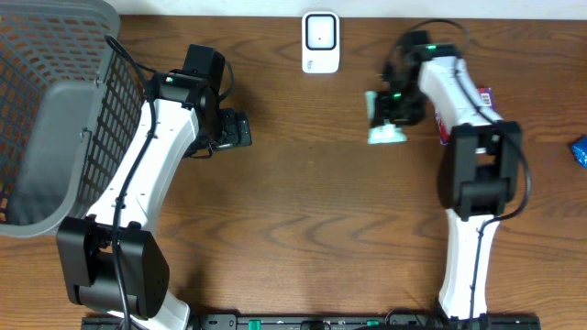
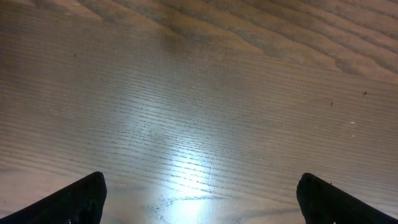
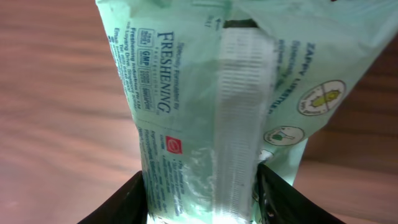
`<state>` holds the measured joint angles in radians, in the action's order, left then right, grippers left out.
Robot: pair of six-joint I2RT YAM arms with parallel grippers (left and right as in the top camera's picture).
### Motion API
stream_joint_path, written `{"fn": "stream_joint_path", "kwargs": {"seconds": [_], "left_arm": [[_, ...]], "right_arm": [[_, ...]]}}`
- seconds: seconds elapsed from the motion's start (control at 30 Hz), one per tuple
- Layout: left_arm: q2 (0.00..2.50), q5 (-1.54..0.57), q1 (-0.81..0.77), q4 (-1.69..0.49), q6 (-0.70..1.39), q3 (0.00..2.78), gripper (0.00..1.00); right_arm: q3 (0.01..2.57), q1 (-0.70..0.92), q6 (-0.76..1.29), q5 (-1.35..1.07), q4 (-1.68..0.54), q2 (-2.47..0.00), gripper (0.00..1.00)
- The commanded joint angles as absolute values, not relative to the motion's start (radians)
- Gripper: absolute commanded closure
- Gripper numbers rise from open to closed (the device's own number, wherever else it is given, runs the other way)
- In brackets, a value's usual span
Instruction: Scan the item barcode
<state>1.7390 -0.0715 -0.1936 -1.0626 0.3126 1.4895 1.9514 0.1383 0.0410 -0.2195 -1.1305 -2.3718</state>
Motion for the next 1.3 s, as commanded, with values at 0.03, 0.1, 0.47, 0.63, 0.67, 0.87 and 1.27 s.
{"fn": "stream_joint_path", "kwargs": {"seconds": [0.03, 0.1, 0.47, 0.63, 0.67, 0.87, 1.27], "left_arm": [[1.734, -0.059, -0.193, -1.065, 0.3, 1.487, 0.02], [1.734, -0.059, -0.193, -1.065, 0.3, 1.487, 0.02], [1.734, -0.059, -0.193, -1.065, 0.3, 1.487, 0.02], [1.734, -0.059, -0.193, -1.065, 0.3, 1.487, 0.02], [1.734, -0.059, -0.193, -1.065, 0.3, 1.487, 0.02], [1.734, -0.059, -0.193, -1.065, 0.3, 1.487, 0.02], [1.734, -0.059, -0.193, -1.065, 0.3, 1.487, 0.02]], "right_arm": [[1.933, 0.26, 0.03, -0.289, -1.122, -2.36, 0.51], [1.933, 0.295, 0.058, -0.286, -1.115, -2.36, 0.52], [2.127, 0.305, 0.159, -0.286, -1.214, -2.36, 0.37], [2.177, 0.256, 0.106, -0.286, -1.238, -2.36, 0.35], [2.17, 0.243, 0.107, -0.287, -1.237, -2.36, 0.36], [2.061, 0.189, 0.102, -0.351, -1.183, -2.362, 0.4], [1.771, 0.176, 0.028, -0.729, -0.854, -2.362, 0.28]]}}
